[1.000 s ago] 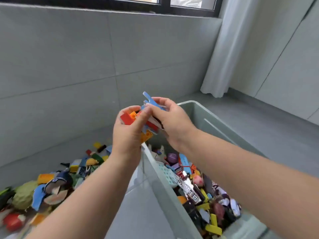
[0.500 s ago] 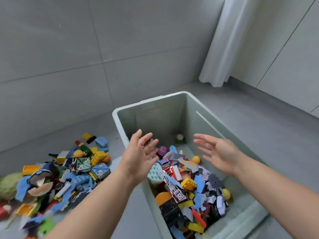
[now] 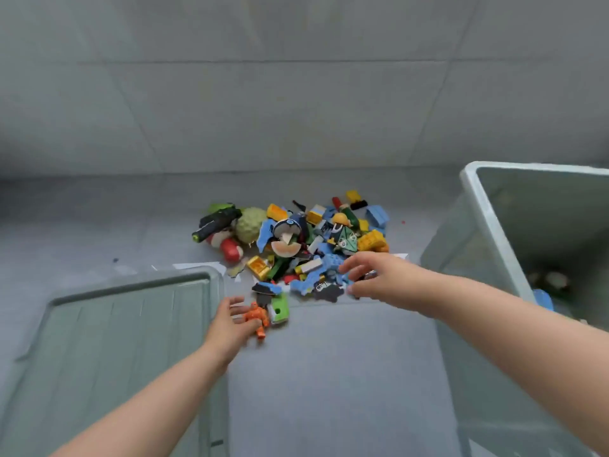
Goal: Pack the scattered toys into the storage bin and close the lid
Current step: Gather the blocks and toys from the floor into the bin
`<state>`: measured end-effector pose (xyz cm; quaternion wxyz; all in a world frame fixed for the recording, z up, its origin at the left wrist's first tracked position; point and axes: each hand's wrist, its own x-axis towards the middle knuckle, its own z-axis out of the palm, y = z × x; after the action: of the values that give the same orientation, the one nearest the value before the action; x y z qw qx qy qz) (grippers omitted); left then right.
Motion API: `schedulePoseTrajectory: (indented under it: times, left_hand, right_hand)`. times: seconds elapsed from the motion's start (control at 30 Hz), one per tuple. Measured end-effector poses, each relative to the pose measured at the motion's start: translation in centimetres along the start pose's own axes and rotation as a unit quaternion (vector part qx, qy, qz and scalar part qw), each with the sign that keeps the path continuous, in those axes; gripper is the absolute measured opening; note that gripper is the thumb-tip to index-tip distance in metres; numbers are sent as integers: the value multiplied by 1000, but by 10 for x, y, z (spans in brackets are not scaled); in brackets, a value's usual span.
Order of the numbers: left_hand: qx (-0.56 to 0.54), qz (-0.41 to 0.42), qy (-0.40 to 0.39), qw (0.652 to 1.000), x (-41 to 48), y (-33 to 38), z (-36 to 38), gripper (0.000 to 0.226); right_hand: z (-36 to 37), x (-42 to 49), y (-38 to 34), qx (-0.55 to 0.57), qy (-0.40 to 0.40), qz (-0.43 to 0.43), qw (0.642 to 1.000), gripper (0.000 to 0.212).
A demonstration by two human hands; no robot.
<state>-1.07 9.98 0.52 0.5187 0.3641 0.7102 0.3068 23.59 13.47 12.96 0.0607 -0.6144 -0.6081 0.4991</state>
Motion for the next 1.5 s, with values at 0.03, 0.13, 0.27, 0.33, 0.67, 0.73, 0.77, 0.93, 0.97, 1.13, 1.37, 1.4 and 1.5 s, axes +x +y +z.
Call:
schedulePoseTrajectory:
  times: [0.03,0.13,0.27,0.33,0.67,0.73,0.77,0.93,0.97,1.13,1.37,1.4,1.5]
  left_hand:
    - [58,20,3,998,8,-7,-7,56]
    - [212,71,-41,974,35,-22,-18,94]
    - [309,83,-75,944,64,-49,-5,124]
    - [326,82,-48,941,71,-56,7,122]
    - [281,108,-79,950,59,-52,4,28]
    - [126,44,-79,988,62,-63,-2,35]
    - [46,21,-75,996,66,-72,-3,45]
    - [-205,-50,-116,971,67,-75,4,56]
    - [-245,-67,-137,957,66,-73,4,66]
    - [-329,-99,-108,933,68,-80,2,23]
    - [-382,-98,-89,915,56,-87,-7,12]
    - [-391,-101,-92,910,54,-85,-8,12]
    - [-404,-105,-103,903,53,-83,-11,18]
  right_hand:
    - [20,19,3,-35,-15,6,999,34]
    - [79,67,23,-73,-43,25,996,55]
    - [158,120,50,-30,17,53,998,83]
    - [186,142,52,51,113,58,991,74]
    - [191,146,83,35,255,168,951,69]
    - [189,126,101,120,253,191,941,49]
    - [192,116,108,177,247,192,933,41]
    - [222,89,83,375,219,86,897,29]
    - [226,90,71,380,197,54,902,30]
    - [219,126,40,205,224,-34,952,12]
    - [214,205,41,-348,117,-89,926,58]
    - [216,207,44,-376,130,-105,912,51]
    - [215,201,58,-408,161,-134,889,40]
